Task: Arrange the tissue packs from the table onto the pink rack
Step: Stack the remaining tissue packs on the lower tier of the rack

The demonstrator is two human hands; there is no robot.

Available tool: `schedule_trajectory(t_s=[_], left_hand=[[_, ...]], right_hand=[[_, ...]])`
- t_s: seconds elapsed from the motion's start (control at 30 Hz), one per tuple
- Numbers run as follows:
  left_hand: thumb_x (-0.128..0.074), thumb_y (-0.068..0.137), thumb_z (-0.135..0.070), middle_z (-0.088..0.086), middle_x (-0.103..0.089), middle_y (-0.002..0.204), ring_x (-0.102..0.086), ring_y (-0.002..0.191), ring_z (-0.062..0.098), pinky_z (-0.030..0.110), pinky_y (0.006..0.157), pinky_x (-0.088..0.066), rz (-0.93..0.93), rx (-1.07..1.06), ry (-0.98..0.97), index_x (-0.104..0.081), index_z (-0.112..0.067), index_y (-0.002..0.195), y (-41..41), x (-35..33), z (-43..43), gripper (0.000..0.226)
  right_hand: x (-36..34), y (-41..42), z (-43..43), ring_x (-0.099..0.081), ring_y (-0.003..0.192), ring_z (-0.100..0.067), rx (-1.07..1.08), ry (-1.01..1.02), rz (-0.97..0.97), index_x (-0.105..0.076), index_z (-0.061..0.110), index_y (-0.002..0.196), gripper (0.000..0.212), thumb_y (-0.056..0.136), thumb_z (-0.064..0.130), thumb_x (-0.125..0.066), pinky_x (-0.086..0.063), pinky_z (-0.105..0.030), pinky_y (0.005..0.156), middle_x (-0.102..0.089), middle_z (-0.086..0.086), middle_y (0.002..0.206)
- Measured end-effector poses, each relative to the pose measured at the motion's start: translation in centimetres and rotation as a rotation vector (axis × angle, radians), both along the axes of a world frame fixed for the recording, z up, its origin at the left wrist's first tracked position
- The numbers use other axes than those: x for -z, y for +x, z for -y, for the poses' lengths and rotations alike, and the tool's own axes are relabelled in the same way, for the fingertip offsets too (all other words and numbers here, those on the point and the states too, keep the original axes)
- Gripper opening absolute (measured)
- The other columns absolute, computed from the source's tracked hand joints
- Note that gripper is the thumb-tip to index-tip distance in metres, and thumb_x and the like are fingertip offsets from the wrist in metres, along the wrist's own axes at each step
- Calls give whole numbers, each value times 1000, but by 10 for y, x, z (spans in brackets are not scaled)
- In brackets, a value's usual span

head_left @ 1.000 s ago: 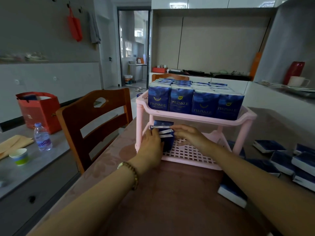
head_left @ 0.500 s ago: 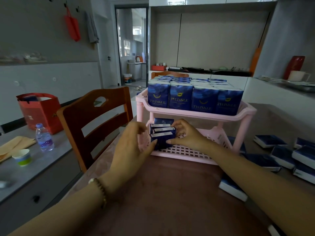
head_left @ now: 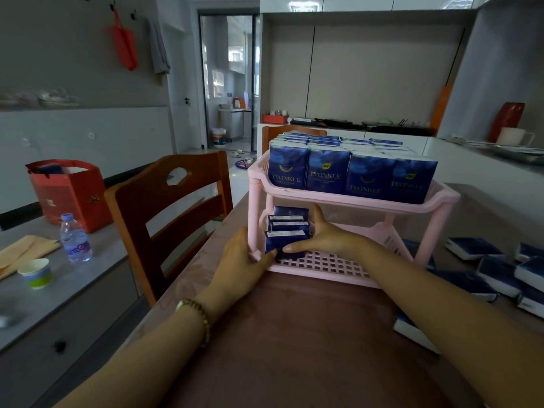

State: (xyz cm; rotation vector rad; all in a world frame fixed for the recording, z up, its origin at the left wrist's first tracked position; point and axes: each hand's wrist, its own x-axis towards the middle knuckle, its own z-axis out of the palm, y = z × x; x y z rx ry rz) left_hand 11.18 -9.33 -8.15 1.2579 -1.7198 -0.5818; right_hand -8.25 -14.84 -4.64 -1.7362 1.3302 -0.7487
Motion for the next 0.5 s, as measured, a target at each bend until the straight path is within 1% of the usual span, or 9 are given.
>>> schedule_trajectory(t_s=[0.07, 0.13, 0.17, 0.2, 0.3, 0.37, 0.43, 0.47, 0.5], left_hand=[[-67, 84, -25, 2, -54, 129, -53, 115, 17, 38, 100, -45, -6, 11, 5, -42, -17, 133, -2, 0, -1, 56], [-66, 85, -23, 1, -54, 129, -52, 115, 17, 34, 100, -44, -12, 11, 22, -42, -18, 134, -1, 1, 1, 55], [-66, 85, -24, 2, -54, 129, -53, 115, 17, 35, 100, -44, -9, 12, 32, -43, -18, 135, -1, 2, 2, 55], [-66, 85, -25, 3, -56, 127, -54, 114, 18, 37, 100, -45, -7, 13, 43, -43, -19, 135, 0, 2, 3, 56], [-66, 83, -28, 3, -59, 123, -57, 110, 19, 45, 98, -47, -8, 20, 90, -45, -21, 135, 1, 5, 7, 56], [-66, 83, -27, 3, -59, 122, -57, 110, 19, 46, 99, -47, -19, 14, 103, -47, -21, 133, 0, 4, 8, 54], [-66, 84, -24, 4, -57, 125, -56, 111, 20, 43, 101, -46, -30, 6, 112, -46, -20, 133, -1, 4, 6, 53], [-65, 84, -23, 3, -56, 126, -55, 112, 20, 41, 101, -45, -28, 4, 117, -45, -20, 133, -1, 4, 6, 53], [-65, 85, -23, 3, -55, 127, -54, 113, 20, 38, 101, -45, -26, 2, 122, -44, -20, 134, -1, 4, 6, 53]], right_hand=[[0, 1, 2, -52, 118, -15, 2, 13, -19, -1, 23, 144, 120, 61, 17, -86, -45, -39, 101, -45, 2, 138], [2, 1, 2, -51, 116, -14, 4, 11, -11, 2, 21, 145, 120, 62, 12, -85, -47, -35, 98, -43, 6, 133], [3, 1, 1, -51, 115, -14, 2, 6, -11, 2, 20, 145, 119, 63, 9, -84, -47, -33, 97, -42, 7, 130], [5, 1, 1, -50, 117, -15, 4, -12, -18, -1, 19, 145, 117, 63, 9, -84, -46, -32, 97, -41, 6, 130], [11, 1, 0, -52, 116, -13, 6, -75, -59, -23, 15, 136, 99, 60, 13, -87, -47, -27, 95, -45, -1, 134], [13, 3, -1, -53, 113, -11, 10, -81, -61, -25, 13, 132, 93, 62, 13, -86, -48, -19, 88, -47, -1, 129], [13, 4, 1, -54, 106, -7, 26, -105, -42, -24, 11, 131, 89, 64, 9, -84, -49, -13, 80, -49, 0, 123], [13, 4, 3, -54, 106, -6, 33, -125, -24, -25, 11, 131, 90, 64, 9, -84, -50, -13, 80, -48, 0, 124], [13, 4, 5, -54, 109, -9, 42, -136, -18, -24, 12, 134, 94, 62, 12, -85, -51, -16, 85, -46, -2, 127]])
